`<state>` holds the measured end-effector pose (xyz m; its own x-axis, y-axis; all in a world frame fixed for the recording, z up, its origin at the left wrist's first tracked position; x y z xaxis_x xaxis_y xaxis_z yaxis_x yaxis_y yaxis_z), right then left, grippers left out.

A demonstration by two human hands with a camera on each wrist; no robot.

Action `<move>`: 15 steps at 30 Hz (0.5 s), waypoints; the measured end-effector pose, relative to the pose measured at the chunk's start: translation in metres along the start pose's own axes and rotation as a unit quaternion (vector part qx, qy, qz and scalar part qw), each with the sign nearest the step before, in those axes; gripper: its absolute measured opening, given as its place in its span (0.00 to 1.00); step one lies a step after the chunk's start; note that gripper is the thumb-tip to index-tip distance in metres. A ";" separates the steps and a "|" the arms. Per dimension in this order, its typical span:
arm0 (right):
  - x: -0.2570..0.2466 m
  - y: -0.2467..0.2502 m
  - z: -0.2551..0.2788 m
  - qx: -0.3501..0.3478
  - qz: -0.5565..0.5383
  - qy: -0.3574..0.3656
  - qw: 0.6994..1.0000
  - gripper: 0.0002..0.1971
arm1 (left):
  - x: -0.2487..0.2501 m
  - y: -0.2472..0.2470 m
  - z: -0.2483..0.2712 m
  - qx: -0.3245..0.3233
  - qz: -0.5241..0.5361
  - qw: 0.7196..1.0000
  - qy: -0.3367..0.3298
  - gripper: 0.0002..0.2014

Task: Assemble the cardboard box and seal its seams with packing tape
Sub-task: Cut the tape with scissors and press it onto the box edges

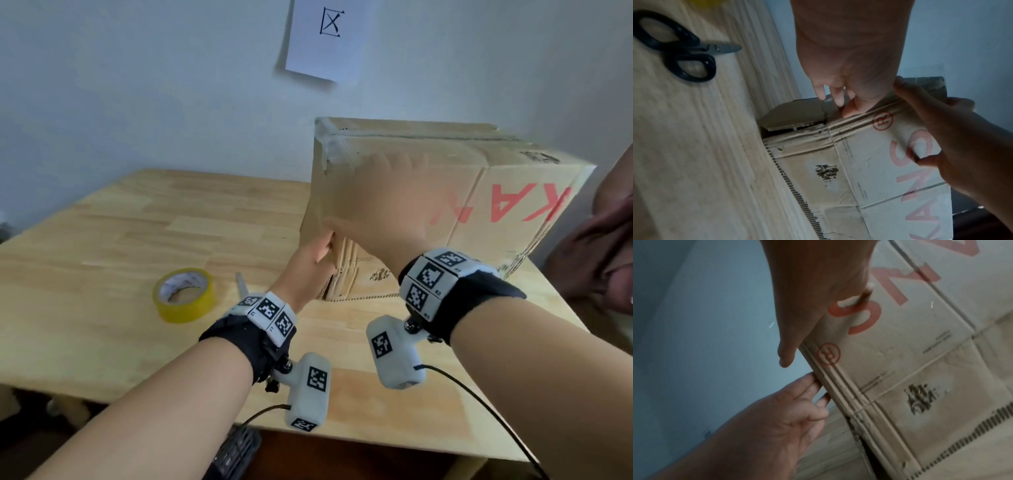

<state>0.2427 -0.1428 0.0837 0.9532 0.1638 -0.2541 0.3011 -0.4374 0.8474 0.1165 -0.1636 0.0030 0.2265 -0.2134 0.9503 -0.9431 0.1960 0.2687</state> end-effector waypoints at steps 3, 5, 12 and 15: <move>0.001 -0.005 0.000 0.034 0.009 -0.020 0.999 0.54 | -0.001 0.002 0.002 -0.030 -0.044 0.999 0.009 0.37; 0.000 -0.011 -0.001 0.042 0.019 -0.021 0.999 0.54 | -0.007 0.009 -0.001 -0.026 -0.076 0.996 0.022 0.35; -0.002 -0.016 -0.005 0.023 0.032 0.002 0.999 0.51 | 0.013 0.035 -0.017 0.073 -0.201 0.976 -0.040 0.20; 0.006 -0.011 -0.003 0.023 0.029 0.024 0.999 0.47 | 0.051 0.051 -0.027 0.158 -0.332 0.921 -0.131 0.19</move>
<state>0.2453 -0.1349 0.0742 0.9669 0.1790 -0.1817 0.2475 -0.4865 0.8379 0.0866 -0.1389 0.0689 0.7516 -0.4164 0.5116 -0.6507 -0.3409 0.6785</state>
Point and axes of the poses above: each hand's wrist, its own z-axis away from the middle knuckle, its own y-axis out of the back of the hand, x = y × z, the point moved 2 cm from there along -z, towards the middle knuckle, and after that the axes turned 1 degree about y, right-handed, at the moved point
